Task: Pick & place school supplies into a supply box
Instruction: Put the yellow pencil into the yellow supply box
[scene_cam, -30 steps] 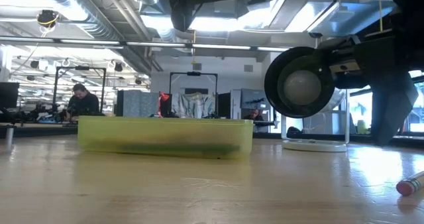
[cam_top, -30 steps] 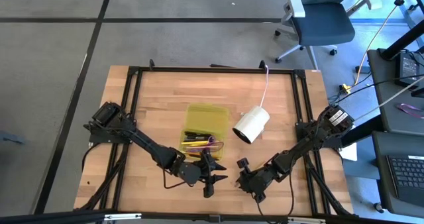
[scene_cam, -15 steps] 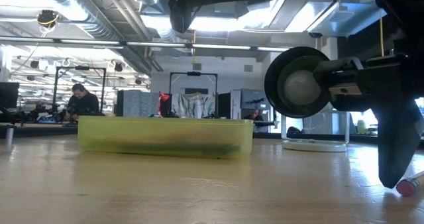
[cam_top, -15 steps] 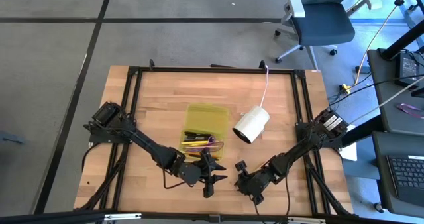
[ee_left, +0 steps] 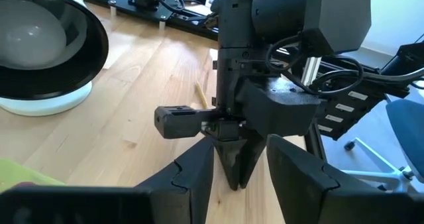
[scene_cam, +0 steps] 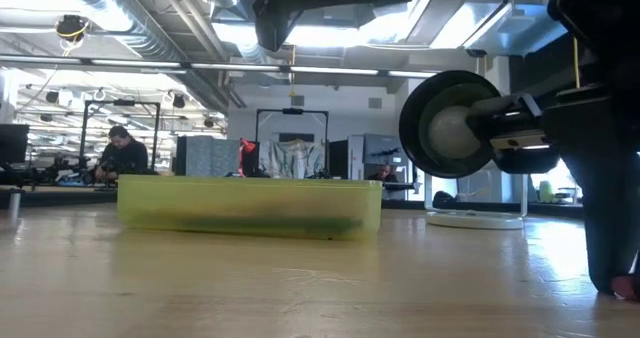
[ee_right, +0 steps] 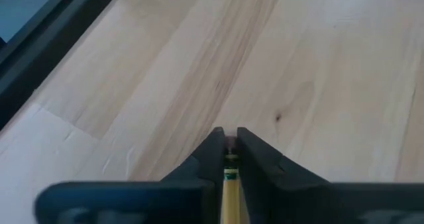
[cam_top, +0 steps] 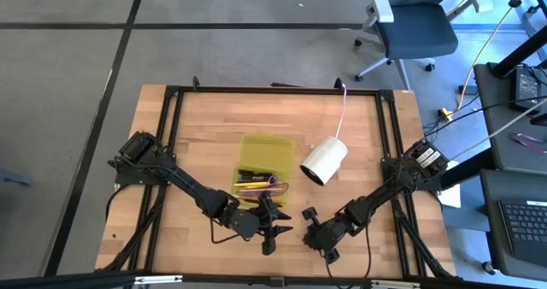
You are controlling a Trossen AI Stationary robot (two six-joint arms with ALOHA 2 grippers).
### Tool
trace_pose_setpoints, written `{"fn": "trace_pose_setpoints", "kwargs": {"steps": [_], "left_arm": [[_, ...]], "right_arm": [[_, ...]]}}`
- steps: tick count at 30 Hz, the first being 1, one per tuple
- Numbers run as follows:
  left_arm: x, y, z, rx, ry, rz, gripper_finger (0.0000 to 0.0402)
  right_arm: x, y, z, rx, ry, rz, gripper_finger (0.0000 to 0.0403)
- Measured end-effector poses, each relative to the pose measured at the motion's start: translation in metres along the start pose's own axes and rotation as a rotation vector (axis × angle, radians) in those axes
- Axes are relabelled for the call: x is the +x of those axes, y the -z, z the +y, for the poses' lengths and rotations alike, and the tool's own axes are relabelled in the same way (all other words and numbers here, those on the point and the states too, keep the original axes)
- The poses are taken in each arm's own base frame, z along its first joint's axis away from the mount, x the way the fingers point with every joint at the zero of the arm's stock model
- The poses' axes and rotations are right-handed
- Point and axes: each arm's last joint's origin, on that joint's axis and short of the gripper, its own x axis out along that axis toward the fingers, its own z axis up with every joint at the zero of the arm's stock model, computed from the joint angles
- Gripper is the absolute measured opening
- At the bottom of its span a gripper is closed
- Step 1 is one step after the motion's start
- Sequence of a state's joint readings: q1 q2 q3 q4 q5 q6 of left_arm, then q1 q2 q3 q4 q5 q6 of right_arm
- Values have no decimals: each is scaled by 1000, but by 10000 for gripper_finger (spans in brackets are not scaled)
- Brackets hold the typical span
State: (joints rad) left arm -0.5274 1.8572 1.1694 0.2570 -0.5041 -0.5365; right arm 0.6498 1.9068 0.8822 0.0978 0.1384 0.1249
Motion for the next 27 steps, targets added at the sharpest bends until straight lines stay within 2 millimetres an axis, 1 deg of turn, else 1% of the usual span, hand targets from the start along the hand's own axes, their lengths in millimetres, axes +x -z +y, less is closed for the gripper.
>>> {"fn": "trace_pose_setpoints", "kwargs": {"steps": [5,13,20,27], "left_arm": [[0,1,0,3,-3,5,134],[0,2,1,11,-11,18,135],[0,2,1,12,-11,19,132],[0,2,1,19,-11,18,136]], "right_arm": [[0,0,0,-2,2,1,21],[-5,-3,0,3,0,-14,20],[-15,-11,-3,-18,12,11,19],[-25,-27,-12,18,33,53,17]]}}
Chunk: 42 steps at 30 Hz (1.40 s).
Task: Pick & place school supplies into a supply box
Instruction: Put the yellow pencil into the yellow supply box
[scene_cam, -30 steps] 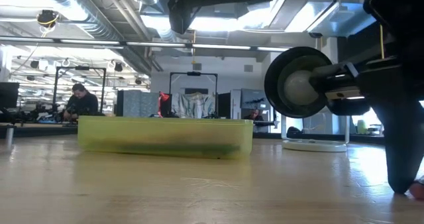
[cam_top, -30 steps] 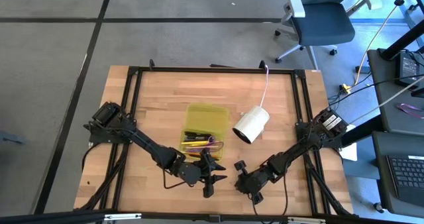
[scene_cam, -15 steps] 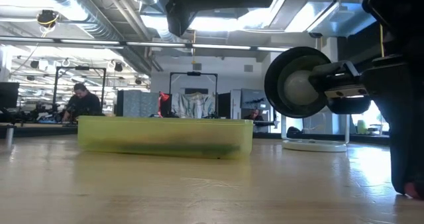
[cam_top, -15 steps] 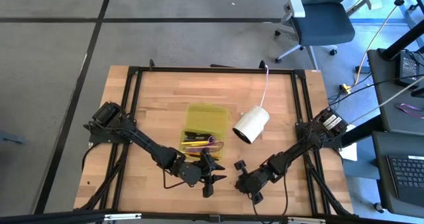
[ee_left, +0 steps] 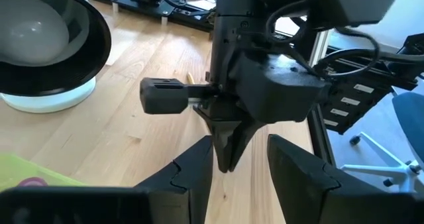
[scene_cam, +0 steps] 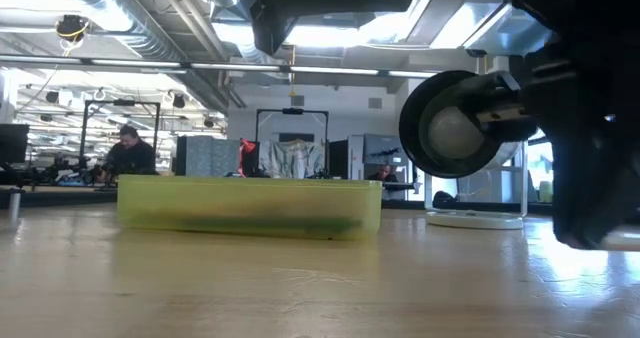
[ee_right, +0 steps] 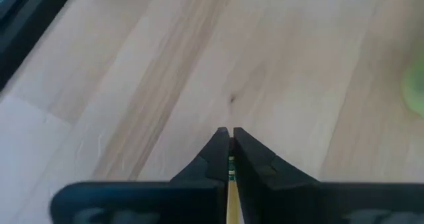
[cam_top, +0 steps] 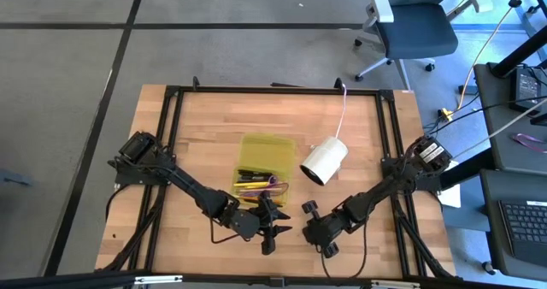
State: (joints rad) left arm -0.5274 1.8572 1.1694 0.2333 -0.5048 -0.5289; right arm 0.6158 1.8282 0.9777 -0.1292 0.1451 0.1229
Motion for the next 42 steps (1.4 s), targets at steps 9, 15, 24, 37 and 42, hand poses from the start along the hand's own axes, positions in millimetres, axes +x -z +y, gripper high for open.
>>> {"fn": "trace_pose_setpoints", "kwargs": {"steps": [9,15,24,37,42], "left_arm": [[0,0,0,0,0,-1,134],[0,2,1,15,-13,24,133],[-1,7,3,-11,-23,73,137],[6,0,14,1,-61,46,137],[7,-1,16,9,-61,47,137]], "right_arm": [[-6,-22,-6,25,-35,-51,5],[-7,-22,-6,25,-32,-40,7],[-10,6,-11,40,42,246,24],[-53,-1,0,117,2,211,121],[-119,8,-8,253,187,138,122]]}}
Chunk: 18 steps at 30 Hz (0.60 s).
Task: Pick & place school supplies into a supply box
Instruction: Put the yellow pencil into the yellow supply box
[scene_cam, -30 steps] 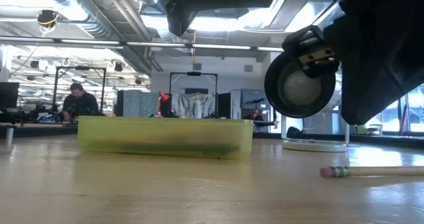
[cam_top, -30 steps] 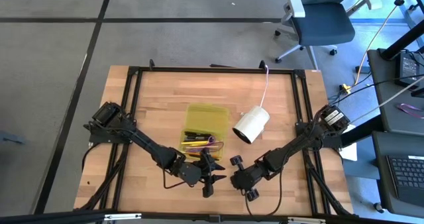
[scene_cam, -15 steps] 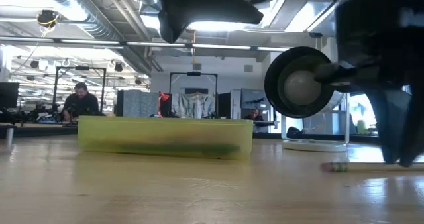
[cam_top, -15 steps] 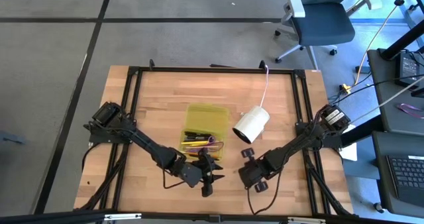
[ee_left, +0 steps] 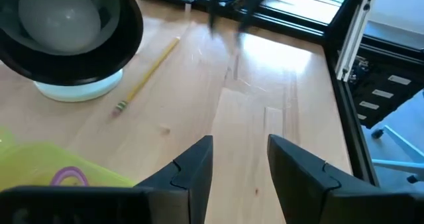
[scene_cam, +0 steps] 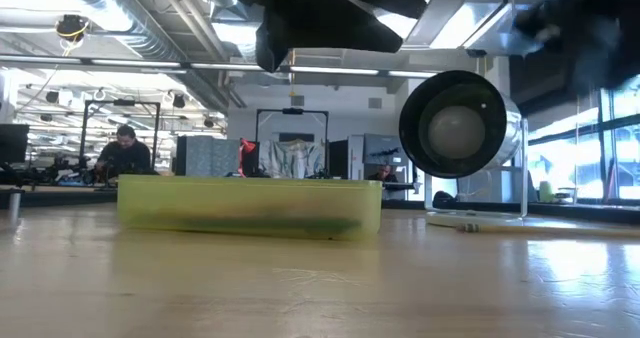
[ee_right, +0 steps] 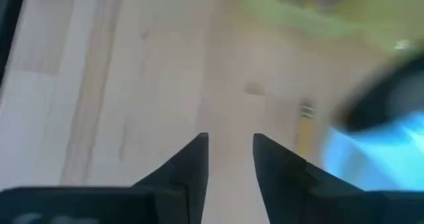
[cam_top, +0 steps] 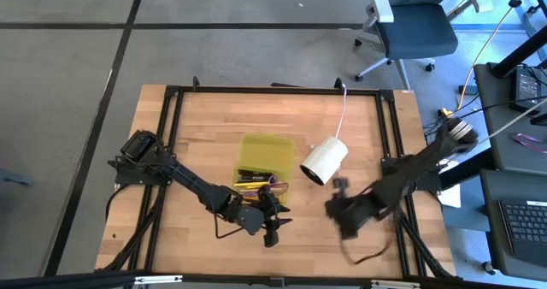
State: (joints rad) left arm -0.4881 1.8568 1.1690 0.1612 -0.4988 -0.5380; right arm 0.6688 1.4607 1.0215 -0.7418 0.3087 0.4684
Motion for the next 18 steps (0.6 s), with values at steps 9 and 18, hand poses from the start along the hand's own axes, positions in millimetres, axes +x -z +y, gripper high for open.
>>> {"fn": "trace_pose_setpoints", "kwargs": {"steps": [9,18], "left_arm": [[0,0,0,10,-3,-2,137],[6,-7,10,2,-30,-16,137]], "right_arm": [[-53,89,-43,369,-104,-179,123],[-31,128,-63,449,-34,-188,177]]}}
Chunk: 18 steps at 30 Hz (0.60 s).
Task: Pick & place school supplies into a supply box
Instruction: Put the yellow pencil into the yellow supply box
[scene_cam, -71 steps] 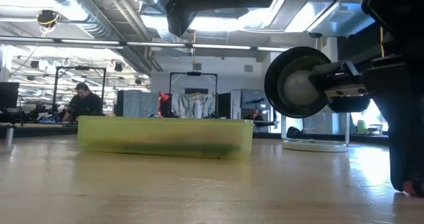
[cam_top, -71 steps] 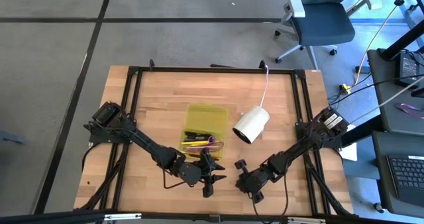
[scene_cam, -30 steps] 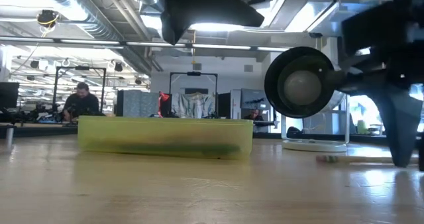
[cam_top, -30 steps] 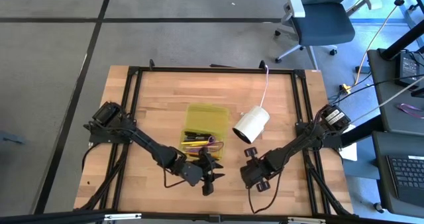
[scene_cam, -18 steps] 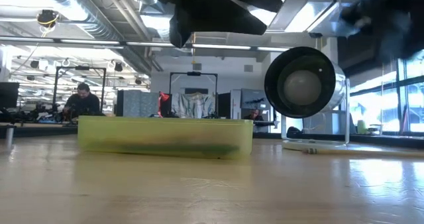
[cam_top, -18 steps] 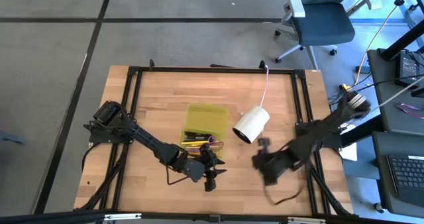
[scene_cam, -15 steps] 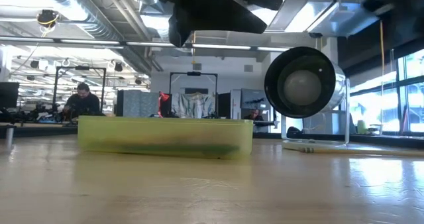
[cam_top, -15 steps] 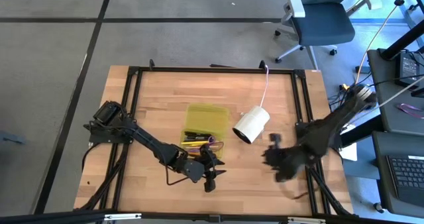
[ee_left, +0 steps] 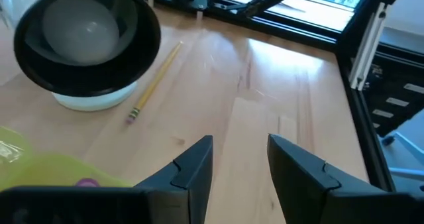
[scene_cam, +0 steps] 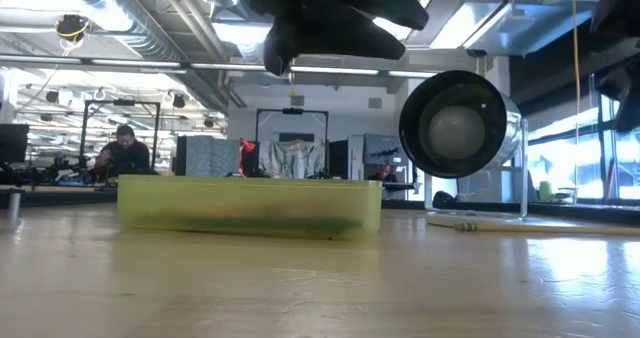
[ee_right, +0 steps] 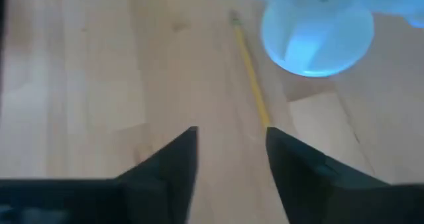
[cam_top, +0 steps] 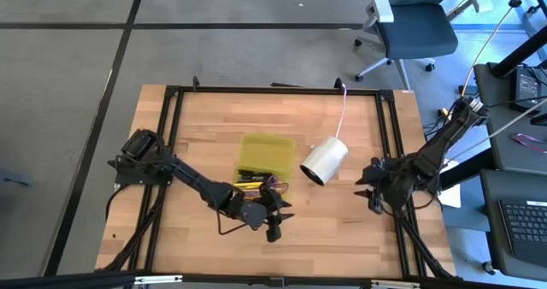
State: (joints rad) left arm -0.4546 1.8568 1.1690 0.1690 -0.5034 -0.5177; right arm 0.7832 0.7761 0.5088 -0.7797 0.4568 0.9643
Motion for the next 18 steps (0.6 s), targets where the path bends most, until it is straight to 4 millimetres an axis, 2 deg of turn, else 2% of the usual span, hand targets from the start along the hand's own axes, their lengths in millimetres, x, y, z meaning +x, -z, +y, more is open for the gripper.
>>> {"fn": "trace_pose_setpoints", "kwargs": {"steps": [4,8,18], "left_arm": [[2,-2,4,-6,-9,-1,137],[6,-5,10,-13,-24,-5,137],[18,-17,34,-40,-82,-18,137]], "right_arm": [[10,8,-8,45,49,6,235],[18,14,-10,19,53,8,273],[40,37,-28,-41,195,25,288]]}}
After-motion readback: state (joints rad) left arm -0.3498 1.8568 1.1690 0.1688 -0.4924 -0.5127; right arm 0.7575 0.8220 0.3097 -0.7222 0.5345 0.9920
